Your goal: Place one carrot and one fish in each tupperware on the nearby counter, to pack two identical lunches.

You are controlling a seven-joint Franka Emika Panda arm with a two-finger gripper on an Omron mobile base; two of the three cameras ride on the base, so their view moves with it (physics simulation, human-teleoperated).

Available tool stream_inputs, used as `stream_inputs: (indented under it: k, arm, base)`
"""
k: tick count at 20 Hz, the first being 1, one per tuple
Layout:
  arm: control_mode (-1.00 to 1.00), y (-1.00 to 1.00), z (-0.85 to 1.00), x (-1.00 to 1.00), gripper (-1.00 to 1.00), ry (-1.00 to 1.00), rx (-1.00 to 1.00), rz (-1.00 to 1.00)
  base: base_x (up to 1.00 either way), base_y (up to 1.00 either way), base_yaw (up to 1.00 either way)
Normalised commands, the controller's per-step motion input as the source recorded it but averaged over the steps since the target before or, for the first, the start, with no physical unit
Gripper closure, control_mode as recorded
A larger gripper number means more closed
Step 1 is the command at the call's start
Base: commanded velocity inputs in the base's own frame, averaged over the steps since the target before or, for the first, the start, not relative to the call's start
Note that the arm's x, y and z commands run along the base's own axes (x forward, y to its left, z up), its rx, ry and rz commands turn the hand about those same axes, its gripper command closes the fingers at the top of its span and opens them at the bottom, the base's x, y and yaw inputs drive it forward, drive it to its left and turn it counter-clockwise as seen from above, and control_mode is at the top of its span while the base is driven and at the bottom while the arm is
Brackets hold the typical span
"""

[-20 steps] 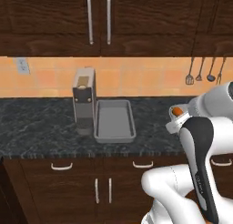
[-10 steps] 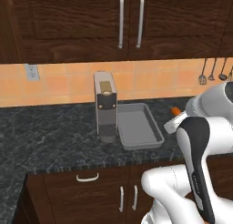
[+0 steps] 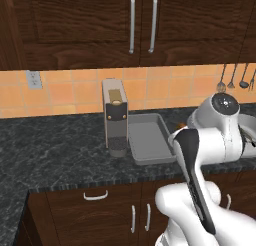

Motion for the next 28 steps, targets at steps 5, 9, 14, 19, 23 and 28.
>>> stream_inputs:
  k: [5,9,14,19,23,28]
  arm:
    - [-1.00,0.12,-0.59,0.74,1.00,0.08,0.17,-0.28]
    - [-1.00,-0.30,-0.26,0.61,1.00,0.07,0.17,0.00]
    - [-1.00,-0.11,-0.41,0.61,1.00,0.08,0.05,0.03]
    - [-1.00,0.00,-0.48,0.73,1.00,0.06,0.00,0.04]
    - [-1.00,0.00,-0.40,0.69,1.00,0.05,0.00,0.03]
    - [-1.00,-0.02,-0.42,0.64,1.00,0.05,0.00,0.02]
  base:
    - [0.00,0.00,0.00]
    - [0.00,0.00,0.00]
    - [0.00,0.00,0.00]
    - [0.00,0.00,0.00]
    - [0.00,0.00,0.00]
    - [0.00,0.00,0.00]
